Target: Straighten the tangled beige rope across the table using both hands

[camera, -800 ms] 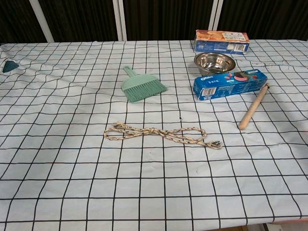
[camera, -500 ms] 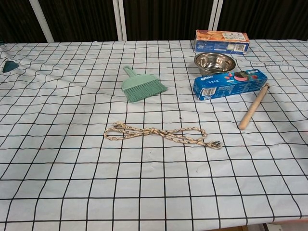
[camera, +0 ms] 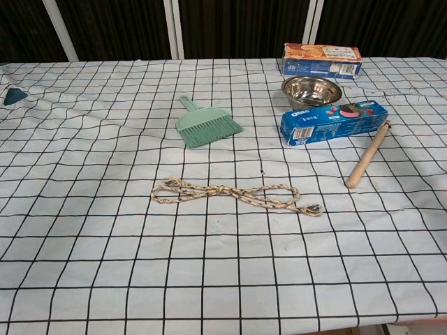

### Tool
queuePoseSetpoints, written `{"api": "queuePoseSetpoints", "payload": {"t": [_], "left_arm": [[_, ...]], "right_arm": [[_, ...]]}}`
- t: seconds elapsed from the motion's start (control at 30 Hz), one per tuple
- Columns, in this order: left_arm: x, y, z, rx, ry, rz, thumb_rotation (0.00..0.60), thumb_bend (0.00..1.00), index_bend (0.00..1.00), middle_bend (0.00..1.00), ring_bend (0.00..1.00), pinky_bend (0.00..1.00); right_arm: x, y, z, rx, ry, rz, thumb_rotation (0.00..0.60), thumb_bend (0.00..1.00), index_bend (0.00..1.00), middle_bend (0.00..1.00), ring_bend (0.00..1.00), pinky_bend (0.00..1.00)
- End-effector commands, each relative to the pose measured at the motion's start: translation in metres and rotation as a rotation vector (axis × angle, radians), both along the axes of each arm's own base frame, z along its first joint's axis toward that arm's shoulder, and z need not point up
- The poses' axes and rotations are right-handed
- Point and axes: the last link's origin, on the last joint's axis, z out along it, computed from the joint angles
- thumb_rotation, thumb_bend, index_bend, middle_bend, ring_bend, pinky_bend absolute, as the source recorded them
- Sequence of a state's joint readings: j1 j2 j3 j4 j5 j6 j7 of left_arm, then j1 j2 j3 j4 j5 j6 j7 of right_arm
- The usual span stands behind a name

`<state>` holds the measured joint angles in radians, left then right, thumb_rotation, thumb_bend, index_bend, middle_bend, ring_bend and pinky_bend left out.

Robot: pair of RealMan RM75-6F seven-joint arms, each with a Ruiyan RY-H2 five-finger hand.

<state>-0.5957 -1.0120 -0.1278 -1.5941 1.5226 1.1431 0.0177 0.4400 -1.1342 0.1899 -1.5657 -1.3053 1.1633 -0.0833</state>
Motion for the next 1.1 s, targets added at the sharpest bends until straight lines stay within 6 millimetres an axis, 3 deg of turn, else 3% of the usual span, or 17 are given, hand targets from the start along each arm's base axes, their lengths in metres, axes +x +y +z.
{"api": "queuePoseSetpoints", "payload": {"t": [0.03,0.2,0.3,0.4,0.57,0.67,0.8,0.93,1.1], "left_arm": [[-0.001,-0.001,0.001,0.002,0.003,0.001,0.600,0.09,0.13,0.12,0.07,0.18],[-0.005,-0.003,0.008,0.023,-0.005,0.005,0.600,0.09,0.13,0.12,0.07,0.18],[-0.008,-0.005,0.016,0.044,-0.017,0.013,0.600,0.09,0.13,0.13,0.08,0.18],[-0.010,-0.008,0.024,0.072,-0.030,0.008,0.600,0.09,0.13,0.13,0.07,0.18],[-0.014,-0.013,0.030,0.080,-0.028,0.008,0.600,0.09,0.13,0.13,0.08,0.18],[-0.016,-0.016,0.026,0.065,-0.010,0.008,0.600,0.09,0.13,0.13,0.07,0.18],[-0.019,-0.017,0.020,0.042,0.008,0.011,0.600,0.09,0.13,0.13,0.07,0.18],[-0.021,-0.018,0.011,0.015,0.028,0.010,0.600,0.09,0.13,0.13,0.08,0.18],[-0.022,-0.018,0.007,0.003,0.044,0.005,0.600,0.09,0.13,0.13,0.07,0.18]], "right_arm": [[0.000,0.001,0.000,0.004,0.005,-0.002,0.600,0.19,0.18,0.19,0.25,0.22],[-0.002,0.006,0.004,0.013,0.024,-0.018,0.600,0.19,0.19,0.20,0.25,0.22],[-0.004,0.011,0.006,0.027,0.027,-0.031,0.600,0.19,0.19,0.27,0.31,0.26],[-0.003,0.020,0.006,0.057,0.010,-0.049,0.600,0.19,0.20,0.42,0.47,0.43],[0.008,0.043,-0.002,0.155,-0.071,-0.081,0.600,0.20,0.25,0.76,0.80,0.83],[0.018,0.060,-0.010,0.214,-0.090,-0.082,0.600,0.20,0.26,0.91,0.93,0.96],[0.029,0.078,-0.025,0.247,-0.101,-0.092,0.600,0.22,0.29,1.00,1.00,1.00],[0.037,0.096,-0.058,0.347,-0.114,-0.159,0.600,0.23,0.31,1.00,1.00,1.00],[0.045,0.102,-0.092,0.416,-0.110,-0.195,0.600,0.25,0.33,1.00,1.00,1.00]]}}
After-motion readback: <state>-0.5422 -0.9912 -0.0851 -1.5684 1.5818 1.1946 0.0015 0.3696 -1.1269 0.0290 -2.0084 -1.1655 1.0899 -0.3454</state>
